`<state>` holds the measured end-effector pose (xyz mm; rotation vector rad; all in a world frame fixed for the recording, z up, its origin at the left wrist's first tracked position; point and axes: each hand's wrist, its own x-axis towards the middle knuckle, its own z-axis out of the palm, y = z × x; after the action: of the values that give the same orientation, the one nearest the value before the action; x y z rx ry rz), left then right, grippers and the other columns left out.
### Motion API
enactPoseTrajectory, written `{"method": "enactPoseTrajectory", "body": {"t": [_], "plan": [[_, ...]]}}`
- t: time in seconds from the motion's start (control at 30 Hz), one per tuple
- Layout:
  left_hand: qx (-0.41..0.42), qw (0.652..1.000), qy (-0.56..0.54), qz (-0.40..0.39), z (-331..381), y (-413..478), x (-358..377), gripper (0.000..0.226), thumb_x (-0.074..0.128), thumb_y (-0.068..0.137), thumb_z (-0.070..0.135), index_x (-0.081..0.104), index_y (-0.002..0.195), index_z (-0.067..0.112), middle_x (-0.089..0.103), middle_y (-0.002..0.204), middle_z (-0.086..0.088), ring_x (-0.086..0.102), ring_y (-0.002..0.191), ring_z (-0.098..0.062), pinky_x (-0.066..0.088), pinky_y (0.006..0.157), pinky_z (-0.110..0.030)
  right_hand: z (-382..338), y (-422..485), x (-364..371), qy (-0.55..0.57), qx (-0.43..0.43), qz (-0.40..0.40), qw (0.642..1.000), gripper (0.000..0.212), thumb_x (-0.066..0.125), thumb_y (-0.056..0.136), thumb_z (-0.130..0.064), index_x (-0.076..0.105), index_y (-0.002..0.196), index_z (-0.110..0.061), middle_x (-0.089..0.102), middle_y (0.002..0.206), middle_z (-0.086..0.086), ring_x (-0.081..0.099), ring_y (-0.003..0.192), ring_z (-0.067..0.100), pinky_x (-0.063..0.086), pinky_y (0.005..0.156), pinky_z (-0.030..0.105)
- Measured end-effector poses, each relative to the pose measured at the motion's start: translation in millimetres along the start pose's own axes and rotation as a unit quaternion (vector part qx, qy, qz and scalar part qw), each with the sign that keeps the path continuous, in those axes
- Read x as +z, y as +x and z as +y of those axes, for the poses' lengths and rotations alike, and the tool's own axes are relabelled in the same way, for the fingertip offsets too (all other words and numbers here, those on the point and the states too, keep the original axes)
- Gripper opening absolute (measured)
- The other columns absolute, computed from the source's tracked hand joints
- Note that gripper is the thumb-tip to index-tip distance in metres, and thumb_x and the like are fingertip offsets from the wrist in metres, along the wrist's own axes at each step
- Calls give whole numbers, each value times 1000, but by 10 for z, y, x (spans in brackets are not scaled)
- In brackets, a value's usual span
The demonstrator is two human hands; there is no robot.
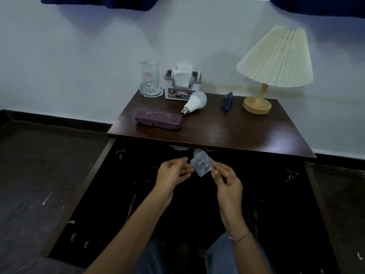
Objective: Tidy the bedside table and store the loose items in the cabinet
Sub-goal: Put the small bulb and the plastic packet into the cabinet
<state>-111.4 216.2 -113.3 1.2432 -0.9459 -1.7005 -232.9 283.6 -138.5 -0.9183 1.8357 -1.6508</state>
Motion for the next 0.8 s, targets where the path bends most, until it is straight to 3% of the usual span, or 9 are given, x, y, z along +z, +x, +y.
{"method": "enactPoseTrajectory", "body": {"t": [0.3,0.43,0.63,0.8], "plan": [[-75,990,58,103,-319,544,-437,16,49,92,13,62,85,7,66,85,-8,65,82,-20,53,72,-29,451,137,724,-26,108,-92,990,24,51,91,-4,64,111,-4,59,119,4,57,109,17,45,98,27],[-113,985,62,117,-323,876,-478,20,47,93,14,59,103,0,65,95,-12,63,90,-25,51,80,-33,531,356,963,-32,146,-119,982,27,52,91,-7,64,115,-7,60,122,6,56,112,18,44,98,26],[-131,985,41,104,-199,1232,-399,18,50,91,11,54,104,0,62,102,-16,60,88,-25,50,80,-35,560,654,1106,-33,166,-167,971,30,52,91,-8,60,120,-8,62,123,13,58,113,23,44,102,34],[-135,986,19,97,-186,1213,-430,37,49,92,12,48,125,-4,59,118,-19,58,104,-28,46,82,-33,574,645,1075,-25,164,-189,968,39,50,90,0,53,128,-10,59,126,11,56,117,21,43,102,30]]}}
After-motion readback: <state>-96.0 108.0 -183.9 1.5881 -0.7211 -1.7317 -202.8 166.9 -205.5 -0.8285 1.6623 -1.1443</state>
